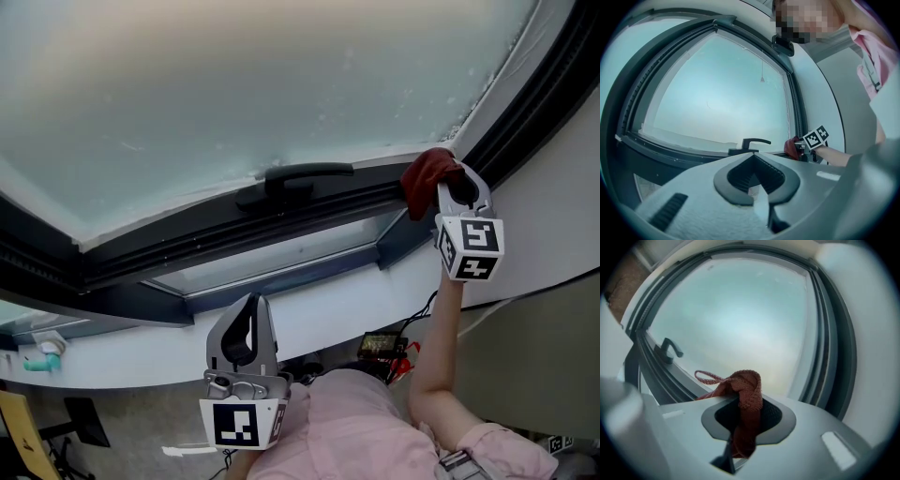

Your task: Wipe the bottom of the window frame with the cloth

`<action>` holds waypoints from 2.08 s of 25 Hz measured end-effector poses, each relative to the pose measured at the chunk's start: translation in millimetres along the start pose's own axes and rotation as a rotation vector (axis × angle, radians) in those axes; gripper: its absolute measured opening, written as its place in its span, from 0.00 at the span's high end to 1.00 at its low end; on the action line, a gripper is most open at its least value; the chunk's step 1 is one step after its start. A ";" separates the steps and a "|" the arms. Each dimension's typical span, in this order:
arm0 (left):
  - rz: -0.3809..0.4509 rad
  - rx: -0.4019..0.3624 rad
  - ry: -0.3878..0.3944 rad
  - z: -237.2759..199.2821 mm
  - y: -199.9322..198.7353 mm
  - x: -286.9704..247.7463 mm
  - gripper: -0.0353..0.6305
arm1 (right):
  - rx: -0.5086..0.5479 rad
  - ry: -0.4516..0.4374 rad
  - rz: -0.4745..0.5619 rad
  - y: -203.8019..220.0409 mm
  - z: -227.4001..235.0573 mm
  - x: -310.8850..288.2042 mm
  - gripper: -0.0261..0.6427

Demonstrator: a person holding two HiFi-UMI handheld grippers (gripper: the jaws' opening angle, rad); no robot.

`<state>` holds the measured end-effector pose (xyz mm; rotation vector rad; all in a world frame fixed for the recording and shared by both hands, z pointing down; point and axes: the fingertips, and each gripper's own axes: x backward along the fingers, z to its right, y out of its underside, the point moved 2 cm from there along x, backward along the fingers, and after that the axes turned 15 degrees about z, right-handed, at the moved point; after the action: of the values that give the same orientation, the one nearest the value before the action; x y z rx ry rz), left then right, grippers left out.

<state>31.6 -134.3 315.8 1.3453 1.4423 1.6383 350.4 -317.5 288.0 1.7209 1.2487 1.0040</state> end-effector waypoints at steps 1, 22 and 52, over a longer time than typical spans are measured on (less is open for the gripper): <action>0.001 0.000 0.001 -0.5 -1.1 1.5 0.95 | 0.051 -0.015 0.043 -17.1 -17.6 4.4 0.87; -0.007 -0.019 -0.028 -24.7 -18.2 47.6 0.95 | 0.335 -0.392 0.163 -74.7 -229.8 7.7 0.85; 0.011 -0.008 -0.007 -13.6 -20.5 45.3 0.95 | 0.119 -0.389 0.056 -59.5 -222.3 5.2 0.86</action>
<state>0.0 -93.8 311.5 1.3560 1.4249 1.6429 128.0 -269.4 322.3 1.9390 1.0269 0.5945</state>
